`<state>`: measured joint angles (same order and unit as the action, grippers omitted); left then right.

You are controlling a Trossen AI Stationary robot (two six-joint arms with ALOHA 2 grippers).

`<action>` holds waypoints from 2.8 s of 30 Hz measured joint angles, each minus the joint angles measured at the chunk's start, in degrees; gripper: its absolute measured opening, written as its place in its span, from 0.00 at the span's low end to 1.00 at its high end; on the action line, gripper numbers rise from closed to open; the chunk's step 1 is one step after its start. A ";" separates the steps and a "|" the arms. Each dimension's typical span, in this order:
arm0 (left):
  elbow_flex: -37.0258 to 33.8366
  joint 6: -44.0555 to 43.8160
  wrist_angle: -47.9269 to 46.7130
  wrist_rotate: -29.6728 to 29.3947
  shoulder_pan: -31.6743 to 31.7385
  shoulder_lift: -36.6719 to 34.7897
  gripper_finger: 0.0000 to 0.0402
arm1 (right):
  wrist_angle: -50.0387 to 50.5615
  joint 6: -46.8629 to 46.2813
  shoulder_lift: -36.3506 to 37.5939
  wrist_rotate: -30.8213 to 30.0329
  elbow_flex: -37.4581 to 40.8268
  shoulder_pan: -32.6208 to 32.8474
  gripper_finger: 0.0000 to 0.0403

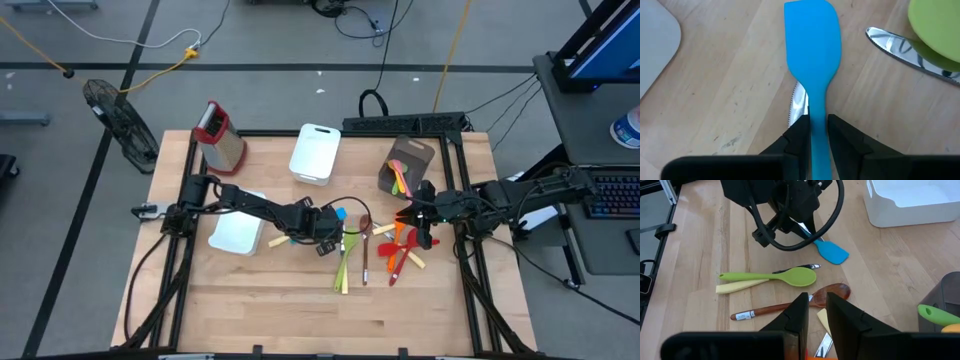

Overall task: Pick & Place Kitchen Items
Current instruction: Put the blue spatula into the black bin

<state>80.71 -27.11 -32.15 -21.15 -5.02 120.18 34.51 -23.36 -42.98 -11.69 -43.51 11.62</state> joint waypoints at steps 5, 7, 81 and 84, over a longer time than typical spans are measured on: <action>0.02 -0.15 -0.48 -0.17 -0.04 0.20 0.19 | 0.01 0.01 0.02 -0.01 0.00 0.00 0.15; 0.04 -0.15 -0.76 -0.17 -0.04 0.20 0.19 | 0.00 -0.01 0.00 -0.01 0.00 0.01 0.15; -5.70 -1.64 2.31 5.01 0.66 -4.00 0.01 | -0.01 -0.01 0.02 -0.01 0.02 0.00 0.15; -5.70 -1.42 2.23 5.28 0.65 -4.69 0.01 | -0.01 0.01 0.02 -0.01 0.02 0.00 0.15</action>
<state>75.00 -28.54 -29.91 -15.87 -4.36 115.49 34.50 -23.35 -42.96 -11.70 -43.48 11.62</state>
